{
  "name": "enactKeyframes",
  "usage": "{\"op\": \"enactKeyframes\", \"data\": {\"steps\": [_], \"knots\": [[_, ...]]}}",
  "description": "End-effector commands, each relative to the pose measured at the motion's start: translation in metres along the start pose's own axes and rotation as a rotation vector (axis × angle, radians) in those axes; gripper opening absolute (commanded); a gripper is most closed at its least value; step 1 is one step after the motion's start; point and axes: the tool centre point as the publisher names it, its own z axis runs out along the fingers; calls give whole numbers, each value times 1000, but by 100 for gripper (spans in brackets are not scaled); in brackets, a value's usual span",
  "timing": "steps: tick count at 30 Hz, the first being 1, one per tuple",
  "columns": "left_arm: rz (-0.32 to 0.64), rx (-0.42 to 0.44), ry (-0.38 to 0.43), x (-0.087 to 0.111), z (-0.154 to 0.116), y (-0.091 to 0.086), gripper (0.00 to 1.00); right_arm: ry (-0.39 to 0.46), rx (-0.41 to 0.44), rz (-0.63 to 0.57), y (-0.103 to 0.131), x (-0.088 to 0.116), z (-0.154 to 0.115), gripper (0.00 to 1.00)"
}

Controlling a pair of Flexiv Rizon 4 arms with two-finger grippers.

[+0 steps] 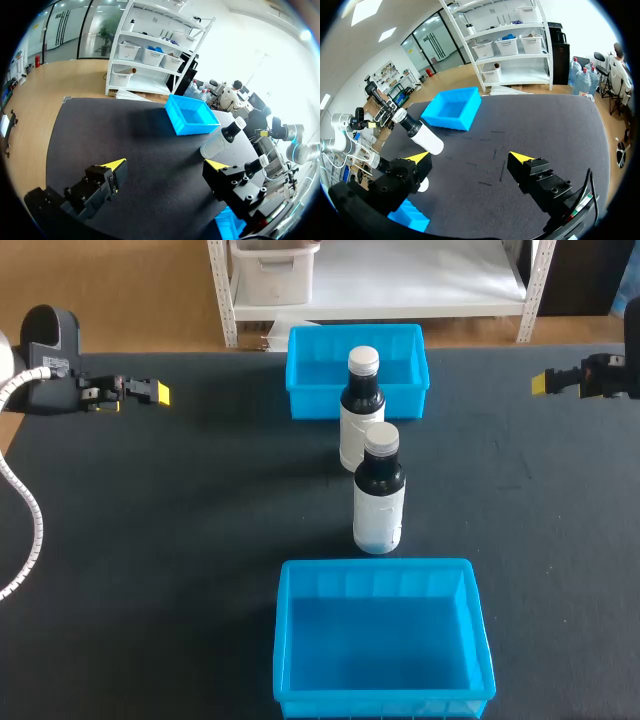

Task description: Pick up the bottle, and place it in the far bin if it is heavy, or in the near bin if it is light.

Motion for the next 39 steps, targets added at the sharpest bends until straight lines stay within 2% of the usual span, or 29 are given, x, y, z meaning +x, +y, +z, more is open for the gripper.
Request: {"op": "enactKeyframes", "data": {"steps": [1, 3, 6, 9, 11, 12, 30, 33, 39], "knots": [[0, 0, 0, 0, 0, 0, 100, -2, -38, -31, 0, 0, 1, 100], [0, 0, 0, 0, 0, 0, 100, 7, -87, -92, 2, 0, 3, 100], [0, 0, 0, 0, 0, 0, 100, 20, -223, -235, 4, -2, 5, 100], [0, 0, 0, 0, 0, 0, 100, 72, -404, -414, 8, -4, 4, 100], [0, 0, 0, 0, 0, 0, 100, 150, -583, -569, 14, -3, -2, 100], [0, 0, 0, 0, 0, 0, 100, 187, -623, -627, 16, -3, -5, 100], [0, 0, 0, 0, 0, 0, 100, 187, -623, -627, 16, -3, -5, 100], [0, 0, 0, 0, 0, 0, 100, 78, -660, -711, 26, 5, 5, 100], [0, 0, 0, 0, 0, 0, 100, -59, -731, -852, 58, 20, 9, 100]]}}
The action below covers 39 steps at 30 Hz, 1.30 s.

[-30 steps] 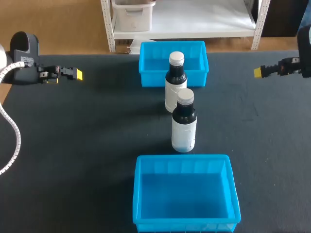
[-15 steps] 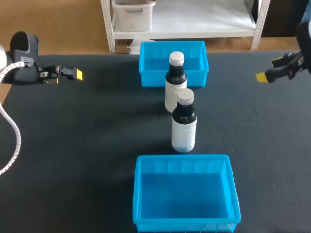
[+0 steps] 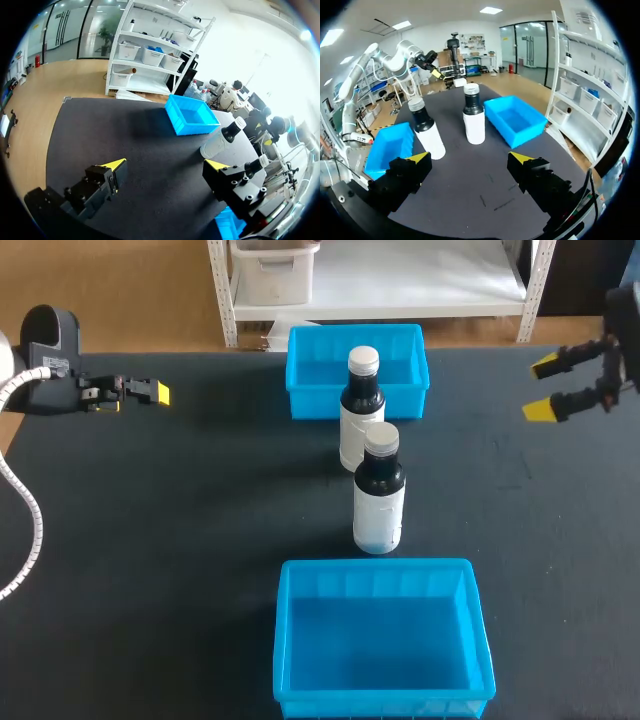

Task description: Pick up the bottle, and place it in the far bin if it is heavy, or in the near bin if it is light.

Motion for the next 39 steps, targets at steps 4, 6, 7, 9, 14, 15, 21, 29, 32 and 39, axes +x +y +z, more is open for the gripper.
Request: {"op": "enactKeyframes", "data": {"steps": [4, 6, 7, 9, 14, 15, 21, 29, 32, 39], "knots": [[0, 0, 0, 0, 0, 0, 100, -170, -207, -159, 27, -8, 18, 100], [0, 0, 0, 0, 0, 0, 100, -182, -224, -156, 37, -12, 27, 100], [0, 0, 0, 0, 0, 0, 100, -187, -237, -150, 43, -14, 32, 100], [0, 0, 0, 0, 0, 0, 100, -177, -256, -155, 56, -19, 41, 100], [0, 0, 0, 0, 0, 0, 100, -153, -279, -173, 88, -31, 61, 100], [0, 0, 0, 0, 0, 0, 100, -149, -281, -179, 93, -33, 64, 100], [0, 0, 0, 0, 0, 0, 100, -155, -291, -175, 107, -36, 85, 100], [0, 0, 0, 0, 0, 0, 100, -227, -317, -161, 110, -36, 108, 100], [0, 0, 0, 0, 0, 0, 100, -237, -329, -160, 111, -36, 114, 100], [0, 0, 0, 0, 0, 0, 100, -279, -361, -152, 105, -37, 128, 100]]}}
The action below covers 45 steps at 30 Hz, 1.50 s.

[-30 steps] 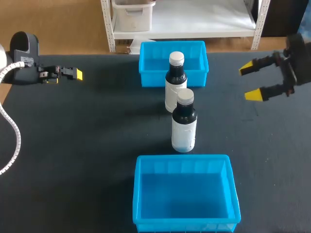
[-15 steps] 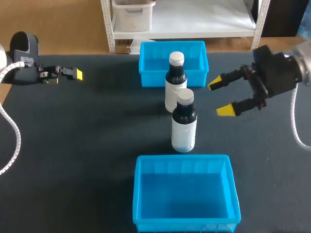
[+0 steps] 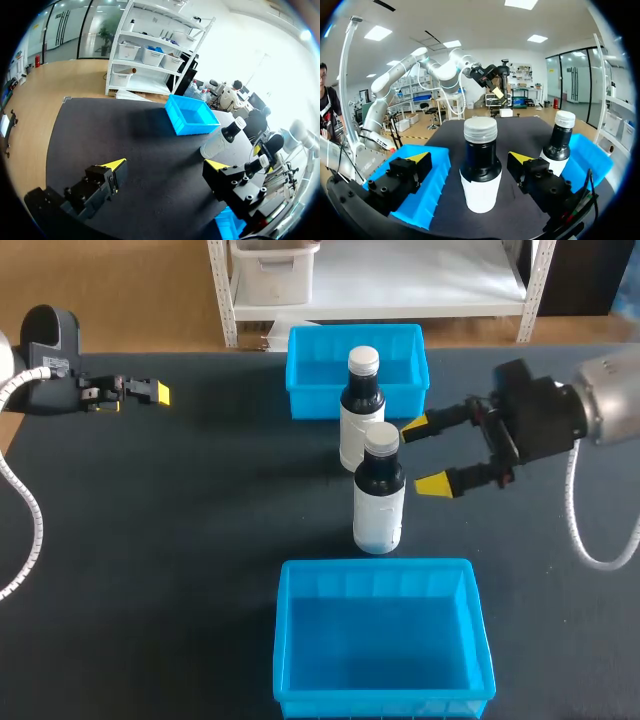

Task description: Pick up the bottle, and place it in the far bin if it is heavy, or in the near bin if it is light.

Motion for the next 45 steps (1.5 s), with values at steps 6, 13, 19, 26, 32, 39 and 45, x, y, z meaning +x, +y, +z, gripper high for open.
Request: {"op": "enactKeyframes", "data": {"steps": [6, 13, 19, 26, 32, 39, 45], "knots": [[0, 0, 0, 0, 0, 0, 100, -42, -32, 6, -16, 5, 16, 100], [0, 0, 0, 0, 0, 0, 100, -29, -26, 7, -17, 0, 25, 100], [0, 0, 0, 0, 0, 0, 100, 63, 3, 18, -13, -6, 27, 100], [0, 0, 0, 0, 0, 0, 100, 105, -5, 50, -13, -5, 32, 100], [0, 0, 0, 0, 0, 0, 100, 118, -51, 58, -14, -7, 38, 100], [0, 0, 0, 0, 0, 0, 100, 152, -61, 75, -14, -8, 42, 100], [0, 0, 0, 0, 0, 0, 100, 174, -49, 75, -13, -7, 44, 100]]}}
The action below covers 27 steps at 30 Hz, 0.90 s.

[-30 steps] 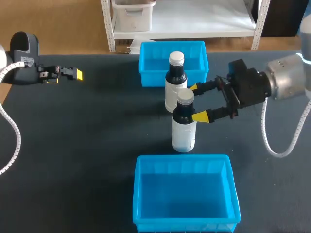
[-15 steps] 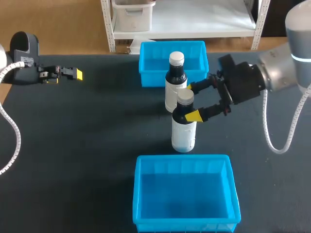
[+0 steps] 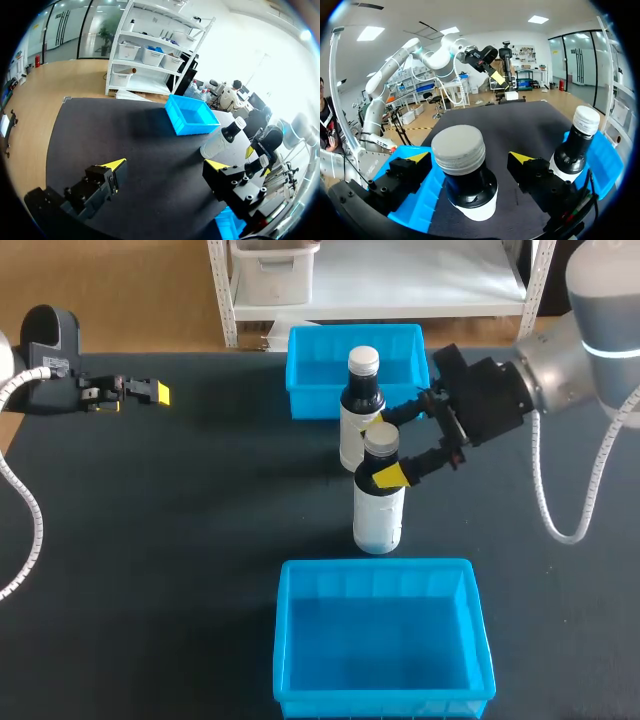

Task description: Pick up the bottle, and place it in the far bin if it is heavy, or in the near bin if it is light.

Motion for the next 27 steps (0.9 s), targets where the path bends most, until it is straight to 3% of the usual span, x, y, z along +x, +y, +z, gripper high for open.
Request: {"op": "enactKeyframes", "data": {"steps": [1, 12, 19, 27], "knots": [[0, 0, 0, 0, 0, 0, 100, 19, 12, -1, 3, -2, 2, 100], [0, 0, 0, 0, 0, 0, 100, 47, 25, -9, 5, -1, 2, 98], [0, 0, 0, 0, 0, 0, 100, 55, 27, -12, 5, 0, 1, 87], [0, 0, 0, 0, 0, 0, 100, 60, 31, -9, 6, 2, -2, 68]]}}
